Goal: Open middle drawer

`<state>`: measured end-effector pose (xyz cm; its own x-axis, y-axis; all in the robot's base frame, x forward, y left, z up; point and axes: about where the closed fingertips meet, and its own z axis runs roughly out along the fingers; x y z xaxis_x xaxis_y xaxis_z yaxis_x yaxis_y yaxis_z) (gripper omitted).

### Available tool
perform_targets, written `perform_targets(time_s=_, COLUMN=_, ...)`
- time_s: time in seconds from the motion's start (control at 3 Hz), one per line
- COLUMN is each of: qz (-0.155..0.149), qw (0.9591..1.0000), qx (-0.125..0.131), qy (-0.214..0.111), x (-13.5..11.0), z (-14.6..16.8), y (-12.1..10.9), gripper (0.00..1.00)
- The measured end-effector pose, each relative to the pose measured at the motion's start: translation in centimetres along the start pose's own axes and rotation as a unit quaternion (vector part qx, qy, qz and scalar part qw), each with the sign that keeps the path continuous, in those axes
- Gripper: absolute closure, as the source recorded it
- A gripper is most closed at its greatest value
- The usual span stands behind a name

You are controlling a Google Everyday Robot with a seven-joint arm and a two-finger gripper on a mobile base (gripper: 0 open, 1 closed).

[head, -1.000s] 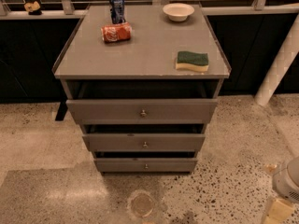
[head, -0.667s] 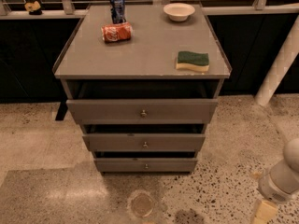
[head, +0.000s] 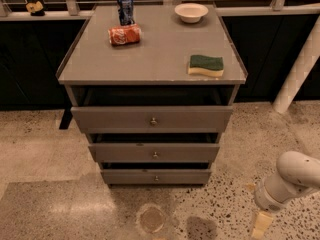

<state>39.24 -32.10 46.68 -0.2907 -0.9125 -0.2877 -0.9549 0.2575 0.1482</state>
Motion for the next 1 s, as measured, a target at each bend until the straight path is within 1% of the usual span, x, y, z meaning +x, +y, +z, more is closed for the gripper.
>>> perform_targets(time_s=0.33, qz=-0.009, qw=1.0000, qx=-0.001, qy=-0.001, x=-0.2, z=0.1, y=0.0, gripper=0.00)
perform_targets(time_s=0.67, qz=-0.009, qw=0.9999, qx=-0.004, qy=-0.013, x=0.3, z=0.8, y=-0.8, gripper=0.00)
perform_targets(time_s=1.0, qz=-0.043, qw=0.9987, qx=0.010, qy=-0.025, x=-1.7, z=2.8, y=-3.4, gripper=0.00)
